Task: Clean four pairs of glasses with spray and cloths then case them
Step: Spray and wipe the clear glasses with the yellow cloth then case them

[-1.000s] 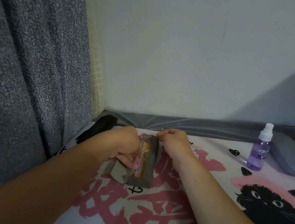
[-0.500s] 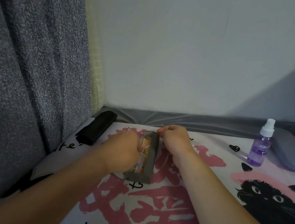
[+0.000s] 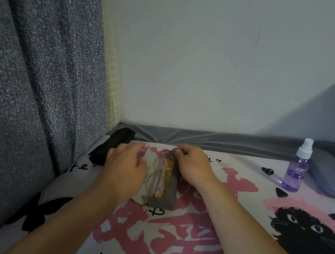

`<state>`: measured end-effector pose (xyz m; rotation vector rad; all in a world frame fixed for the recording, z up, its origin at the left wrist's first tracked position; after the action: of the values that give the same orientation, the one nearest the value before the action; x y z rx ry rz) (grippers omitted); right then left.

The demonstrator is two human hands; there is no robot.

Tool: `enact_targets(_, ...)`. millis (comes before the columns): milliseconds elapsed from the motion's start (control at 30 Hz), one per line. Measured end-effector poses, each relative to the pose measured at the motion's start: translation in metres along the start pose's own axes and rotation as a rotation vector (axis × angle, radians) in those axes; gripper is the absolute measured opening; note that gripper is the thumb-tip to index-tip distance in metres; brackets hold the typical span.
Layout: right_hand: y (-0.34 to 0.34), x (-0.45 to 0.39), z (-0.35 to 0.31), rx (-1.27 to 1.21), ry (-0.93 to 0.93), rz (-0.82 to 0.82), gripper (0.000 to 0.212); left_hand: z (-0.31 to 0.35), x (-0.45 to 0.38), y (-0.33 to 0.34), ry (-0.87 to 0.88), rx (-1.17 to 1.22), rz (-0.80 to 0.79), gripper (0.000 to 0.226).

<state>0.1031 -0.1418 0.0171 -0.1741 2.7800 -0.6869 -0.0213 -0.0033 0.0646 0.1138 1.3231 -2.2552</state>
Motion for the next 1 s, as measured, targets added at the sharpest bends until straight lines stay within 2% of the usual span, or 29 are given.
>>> enact_targets(67,0.000,-0.002,0.002,-0.011,0.020,-0.009,0.028,-0.007,0.010,0.008,-0.118,0.253,-0.077,0.054)
enact_targets(133,0.001,-0.005,0.004,-0.006,0.020,-0.009,0.028,-0.006,0.022,0.019,-0.136,0.395,-0.150,0.074)
enact_targets(233,0.000,-0.008,0.004,-0.038,0.046,0.007,0.034,0.011,0.041,0.031,0.049,0.294,-0.124,0.097)
enact_targets(333,-0.005,-0.011,0.005,-0.169,0.138,0.036,0.049,0.020,0.050,0.042,0.186,0.097,-0.100,0.105)
enact_targets(467,-0.009,-0.012,0.011,-0.268,0.240,0.061,0.054,0.011,0.047,0.054,0.188,-0.157,-0.095,0.094)
enact_targets(633,-0.010,-0.006,0.002,-0.250,0.167,0.013,0.056,0.001,0.044,0.051,0.261,-0.192,-0.078,0.072)
enact_targets(867,-0.008,-0.001,-0.002,-0.139,-0.001,-0.005,0.058,-0.038,0.014,0.037,0.244,-0.044,-0.190,0.067)
enact_targets(933,-0.007,0.000,-0.002,-0.110,-0.034,0.015,0.062,-0.046,0.016,0.036,0.214,0.033,-0.114,0.069)
enact_targets(1000,-0.008,0.000,-0.002,-0.079,-0.057,0.058,0.061,-0.052,0.018,0.033,0.097,0.123,-0.023,0.078)
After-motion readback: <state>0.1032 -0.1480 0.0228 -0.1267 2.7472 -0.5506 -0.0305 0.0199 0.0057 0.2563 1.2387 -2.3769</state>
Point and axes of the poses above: each hand's wrist, its own x-axis away from the middle knuckle, its own y-axis out of the palm, z = x × y, the point moved 2 cm from there along -x, towards the middle knuckle, and after that the axes turned 7 degrees about z, right-handed, at the moved point
